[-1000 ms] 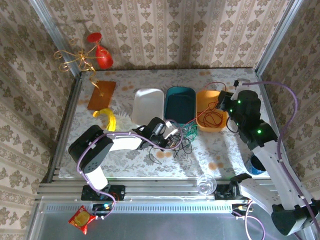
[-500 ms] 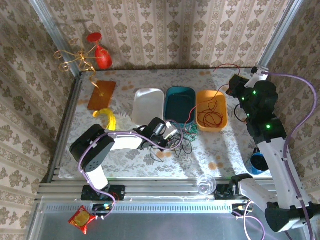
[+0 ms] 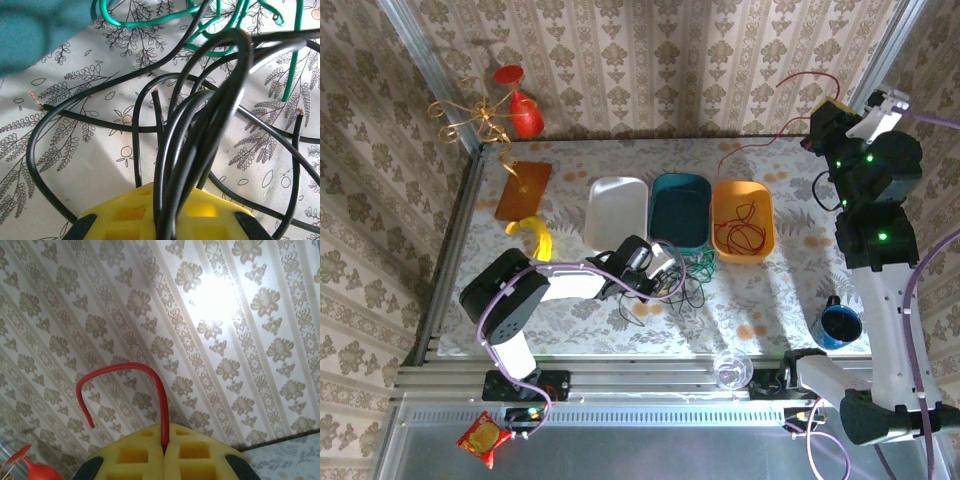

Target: Untangle the cables

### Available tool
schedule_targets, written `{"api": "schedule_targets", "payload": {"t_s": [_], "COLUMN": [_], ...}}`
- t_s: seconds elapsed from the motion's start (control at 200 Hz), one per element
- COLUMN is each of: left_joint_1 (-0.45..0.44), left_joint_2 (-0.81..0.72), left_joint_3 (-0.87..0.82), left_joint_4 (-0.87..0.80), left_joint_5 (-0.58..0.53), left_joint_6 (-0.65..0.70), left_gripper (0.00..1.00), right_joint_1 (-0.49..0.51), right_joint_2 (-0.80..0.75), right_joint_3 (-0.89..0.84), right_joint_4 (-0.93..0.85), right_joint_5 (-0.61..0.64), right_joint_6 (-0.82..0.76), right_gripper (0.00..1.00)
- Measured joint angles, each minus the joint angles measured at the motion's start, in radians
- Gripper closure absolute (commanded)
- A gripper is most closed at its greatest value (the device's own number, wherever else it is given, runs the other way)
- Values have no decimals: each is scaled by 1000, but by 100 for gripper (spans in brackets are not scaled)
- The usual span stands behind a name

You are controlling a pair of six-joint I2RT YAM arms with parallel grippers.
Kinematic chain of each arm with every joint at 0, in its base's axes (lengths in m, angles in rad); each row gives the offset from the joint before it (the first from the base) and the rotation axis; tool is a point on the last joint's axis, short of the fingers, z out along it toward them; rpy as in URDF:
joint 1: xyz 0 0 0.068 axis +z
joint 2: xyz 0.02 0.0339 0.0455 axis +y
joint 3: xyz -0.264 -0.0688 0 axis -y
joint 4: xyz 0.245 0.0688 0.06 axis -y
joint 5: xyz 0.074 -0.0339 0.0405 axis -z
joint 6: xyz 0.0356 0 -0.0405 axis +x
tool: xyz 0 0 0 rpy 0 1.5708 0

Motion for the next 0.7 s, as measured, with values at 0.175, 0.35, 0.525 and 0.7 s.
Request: {"api": "schedule_targets", "payload": {"t_s": [0.175, 0.35, 0.525, 0.7], "left_joint_1": [-6, -6, -6, -7], "left_joint_2": [0, 0, 0, 0], "left_joint_3": [-5, -5, -5, -5], "left_joint_4": [11, 11, 11, 11], "left_joint_5": [-14, -14, -14, -14], "left_joint_6": [0, 0, 0, 0], "left_gripper": [100, 100, 100, 100], "right_joint_1": [-23, -60, -71, -66], "right_joint_2": [31, 62, 95, 143], "right_joint_3": [2, -16, -125, -280], "right_joint_4": [6, 12, 11, -6], "right_joint_5": [0, -8, -15, -13], "right_joint_6": [-17, -22, -27, -25], "right_gripper": [100, 100, 100, 100]}}
